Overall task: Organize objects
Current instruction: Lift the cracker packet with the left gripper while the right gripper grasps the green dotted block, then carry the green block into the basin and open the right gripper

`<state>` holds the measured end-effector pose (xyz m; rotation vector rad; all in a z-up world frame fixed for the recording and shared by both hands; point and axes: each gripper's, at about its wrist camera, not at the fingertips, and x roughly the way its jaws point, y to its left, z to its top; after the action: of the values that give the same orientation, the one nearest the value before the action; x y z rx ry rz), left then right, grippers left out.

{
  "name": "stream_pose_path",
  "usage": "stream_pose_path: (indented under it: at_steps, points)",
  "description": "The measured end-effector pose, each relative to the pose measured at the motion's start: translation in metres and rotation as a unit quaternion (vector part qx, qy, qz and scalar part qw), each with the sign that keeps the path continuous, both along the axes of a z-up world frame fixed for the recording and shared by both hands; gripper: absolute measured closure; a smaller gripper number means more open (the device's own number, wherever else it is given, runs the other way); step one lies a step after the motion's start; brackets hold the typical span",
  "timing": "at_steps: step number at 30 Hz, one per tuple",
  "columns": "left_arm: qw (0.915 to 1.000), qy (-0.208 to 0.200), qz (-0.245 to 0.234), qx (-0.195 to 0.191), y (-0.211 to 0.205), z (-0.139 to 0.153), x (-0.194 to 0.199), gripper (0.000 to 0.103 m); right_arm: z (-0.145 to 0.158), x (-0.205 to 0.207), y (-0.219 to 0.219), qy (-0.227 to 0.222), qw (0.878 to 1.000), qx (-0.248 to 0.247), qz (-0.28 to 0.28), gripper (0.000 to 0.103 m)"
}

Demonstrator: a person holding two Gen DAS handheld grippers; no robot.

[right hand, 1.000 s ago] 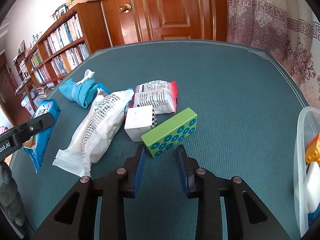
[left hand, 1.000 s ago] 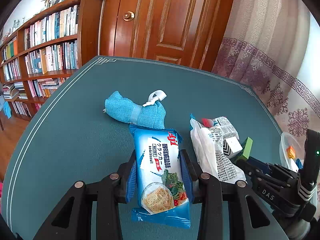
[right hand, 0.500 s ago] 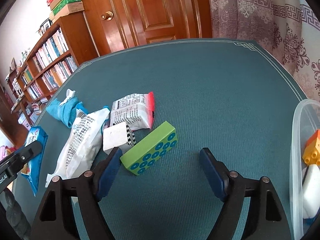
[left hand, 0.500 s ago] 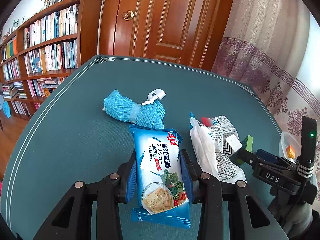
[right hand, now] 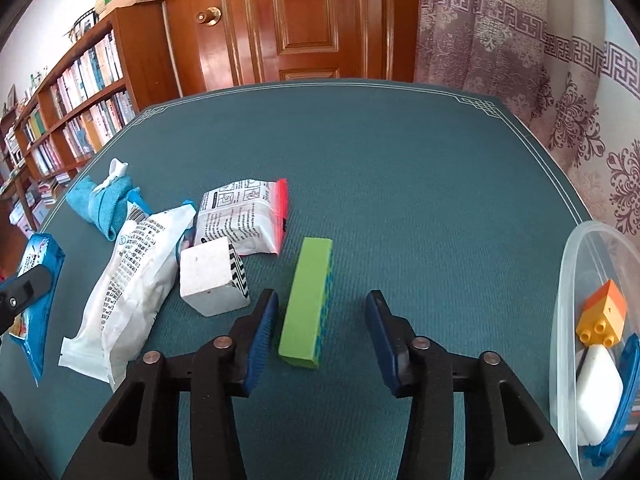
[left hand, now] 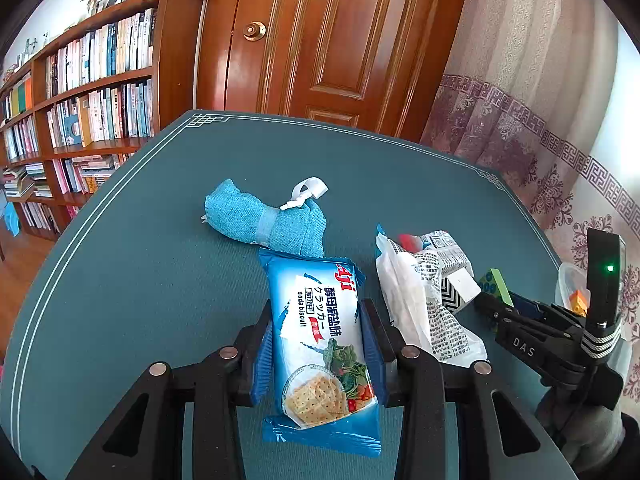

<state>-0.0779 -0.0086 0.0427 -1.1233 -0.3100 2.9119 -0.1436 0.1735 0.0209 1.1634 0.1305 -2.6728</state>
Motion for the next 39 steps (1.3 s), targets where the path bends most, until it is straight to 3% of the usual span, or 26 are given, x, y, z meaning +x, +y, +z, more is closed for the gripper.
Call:
stream_pose_path:
  at_steps: [2, 6, 22, 32, 39]
  points:
    - [1.0, 0.0, -0.001, 0.003, -0.001, 0.0, 0.0, 0.062, 0.0, -0.001, 0.0, 0.003, 1.0, 0.002, -0.003, 0.077]
    - [0.9999, 0.0, -0.01, 0.014, -0.002, 0.0, 0.0, 0.062, 0.0, 0.002, 0.008, 0.002, 1.0, -0.01, -0.01, 0.088]
    - [0.9986, 0.016, -0.043, 0.026, 0.01, 0.005, 0.005, 0.062, 0.036, 0.061, 0.042, 0.043, 0.998, -0.047, -0.021, 0.088]
    - [0.9979, 0.022, -0.058, 0.019, 0.02, 0.006, 0.008, 0.062, 0.052, 0.095, 0.087, 0.052, 0.995, -0.073, -0.053, 0.088]
    - [0.9979, 0.02, -0.058, 0.018, 0.021, 0.005, 0.008, 0.062, 0.07, 0.112, 0.12, 0.085, 0.989, -0.07, -0.095, 0.088]
